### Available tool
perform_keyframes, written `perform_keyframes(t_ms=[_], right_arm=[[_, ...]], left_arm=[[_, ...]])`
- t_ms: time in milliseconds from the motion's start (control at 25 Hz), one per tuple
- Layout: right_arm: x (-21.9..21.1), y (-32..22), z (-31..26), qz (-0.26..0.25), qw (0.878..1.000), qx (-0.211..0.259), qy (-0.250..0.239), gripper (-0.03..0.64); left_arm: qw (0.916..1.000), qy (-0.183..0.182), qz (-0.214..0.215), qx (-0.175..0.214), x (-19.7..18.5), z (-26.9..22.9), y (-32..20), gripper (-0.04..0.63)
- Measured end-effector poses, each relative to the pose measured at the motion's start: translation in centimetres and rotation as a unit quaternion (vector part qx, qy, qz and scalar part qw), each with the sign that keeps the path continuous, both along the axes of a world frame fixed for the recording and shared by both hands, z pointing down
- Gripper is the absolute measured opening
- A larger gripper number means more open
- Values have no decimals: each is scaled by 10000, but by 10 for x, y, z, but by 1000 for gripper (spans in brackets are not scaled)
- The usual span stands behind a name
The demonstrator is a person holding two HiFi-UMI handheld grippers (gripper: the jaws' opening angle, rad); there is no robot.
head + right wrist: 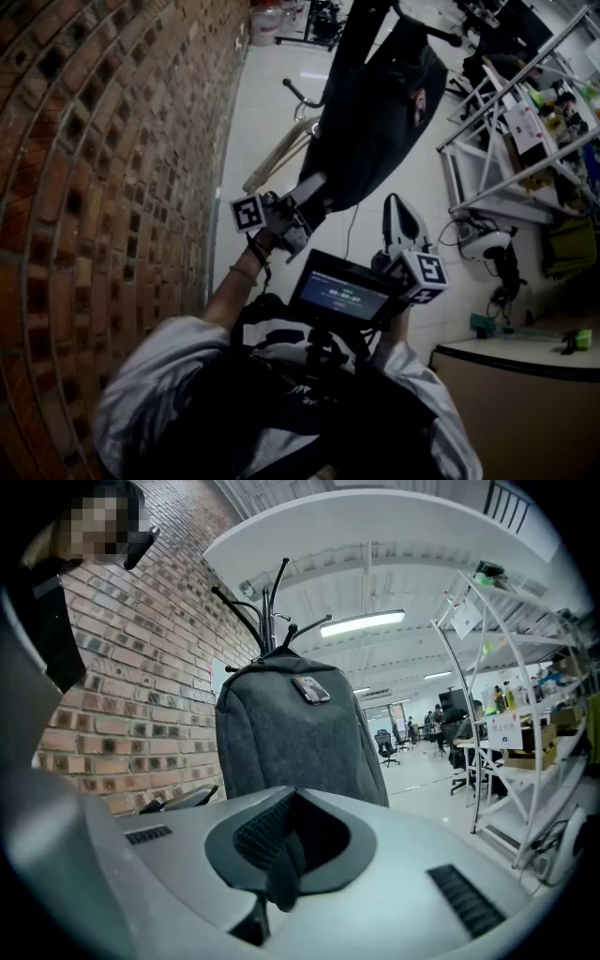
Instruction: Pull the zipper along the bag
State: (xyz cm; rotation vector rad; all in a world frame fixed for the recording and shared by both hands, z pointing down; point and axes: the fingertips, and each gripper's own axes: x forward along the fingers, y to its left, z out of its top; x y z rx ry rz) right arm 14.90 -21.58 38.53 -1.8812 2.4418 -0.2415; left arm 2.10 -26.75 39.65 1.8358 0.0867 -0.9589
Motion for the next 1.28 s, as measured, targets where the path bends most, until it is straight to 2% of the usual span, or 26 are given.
perform_keyframes(t_ms=[160,440,880,920,960,1040,1280], right_arm=[[1,4,1,50,10000,-19,-2,-8],[-4,13,7,90,9999,-96,-67,-8],[-6,18,10,143,9997,-88,-156,-8],[-6,20,9,151,9997,-68,-153,-8],[-7,22,8,155,9998,-39,-131,-8],[-8,24,2,144,9999,51,-2,-8],[-23,18,-34,28,9960,301,843,-3]], left_arm=[[9999,11,-106,-58,-4,1,-1,107],[9997,99,-199,114,-16,-9,-4,106],[9999,-60,-62,123,-7,-19,-9,101],[9999,-45,-105,114,-9,-19,-8,93],[9998,-48,-165,116,-11,-20,-7,52],[9994,-106,-283,193,-13,-21,-5,20],[9972,-414,-473,409,-14,-24,-2,18]])
